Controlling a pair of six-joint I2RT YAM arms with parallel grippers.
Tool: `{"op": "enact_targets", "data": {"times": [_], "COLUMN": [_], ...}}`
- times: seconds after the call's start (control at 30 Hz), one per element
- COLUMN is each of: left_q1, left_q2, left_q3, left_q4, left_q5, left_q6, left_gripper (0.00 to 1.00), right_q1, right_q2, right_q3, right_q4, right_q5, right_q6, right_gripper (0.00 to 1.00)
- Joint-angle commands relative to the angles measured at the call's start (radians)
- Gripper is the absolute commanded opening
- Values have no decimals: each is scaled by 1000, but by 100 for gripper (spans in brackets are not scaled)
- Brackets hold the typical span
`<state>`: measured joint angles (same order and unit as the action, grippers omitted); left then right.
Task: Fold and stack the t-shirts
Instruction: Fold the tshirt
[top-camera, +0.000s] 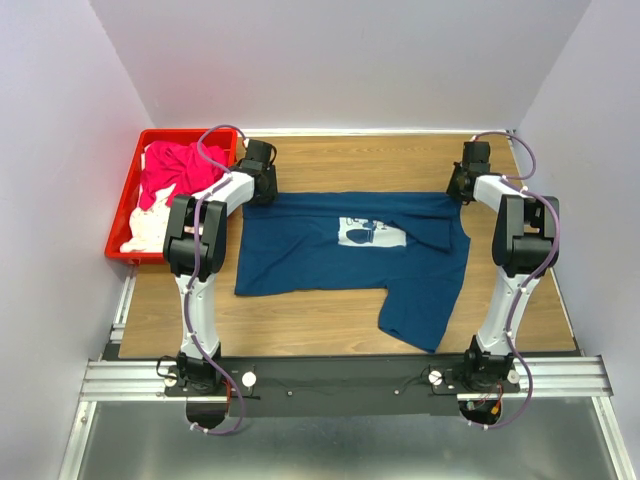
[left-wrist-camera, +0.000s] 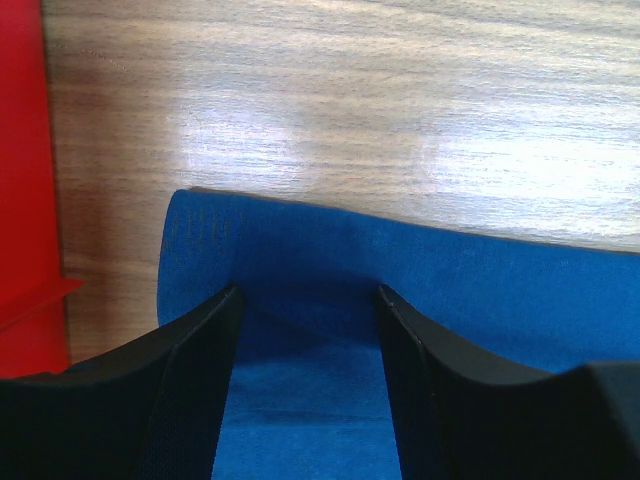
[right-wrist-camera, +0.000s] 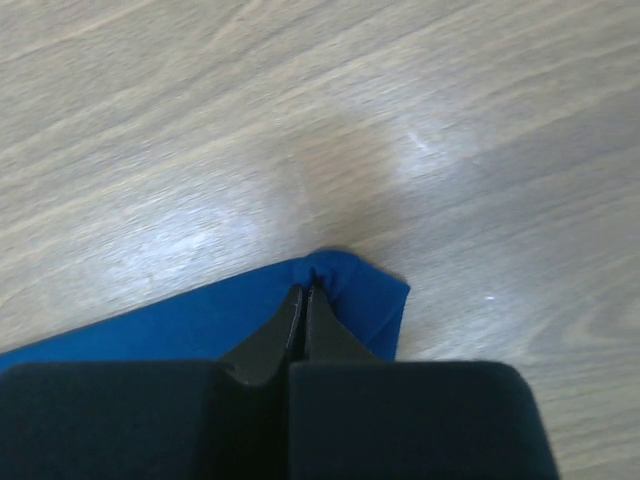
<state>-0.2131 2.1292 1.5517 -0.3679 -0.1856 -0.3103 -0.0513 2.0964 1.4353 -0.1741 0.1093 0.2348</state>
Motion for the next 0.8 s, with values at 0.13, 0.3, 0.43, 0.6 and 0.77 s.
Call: {"op": "enact_targets", "data": {"times": [0.13, 0.3, 0.43, 0.6, 0.77], "left_q1": [11, 12, 12, 14, 12], "left_q2": [23, 28, 26, 26, 28], "left_q3": [-27, -24, -25, -25, -25], "left_q4": [-68, -71, -71, -71, -72], "left_q5": [-45, -45, -46, -46, -48], "left_q6": [22, 22, 22, 20, 20], "left_gripper": [64, 64, 64, 64, 64], "right_q1": [-19, -68, -136, -165, -188], "right_q2": [-24, -39, -38, -58, -65], "right_q3": [-1, -26, -41, -38, -39], "right_q4": [-39, -38, -36, -34, -30], "right_q5": [139, 76, -48, -131, -149], "right_q6": [50, 127, 185, 199, 221], "right_gripper": [1, 6, 7, 13, 14]}}
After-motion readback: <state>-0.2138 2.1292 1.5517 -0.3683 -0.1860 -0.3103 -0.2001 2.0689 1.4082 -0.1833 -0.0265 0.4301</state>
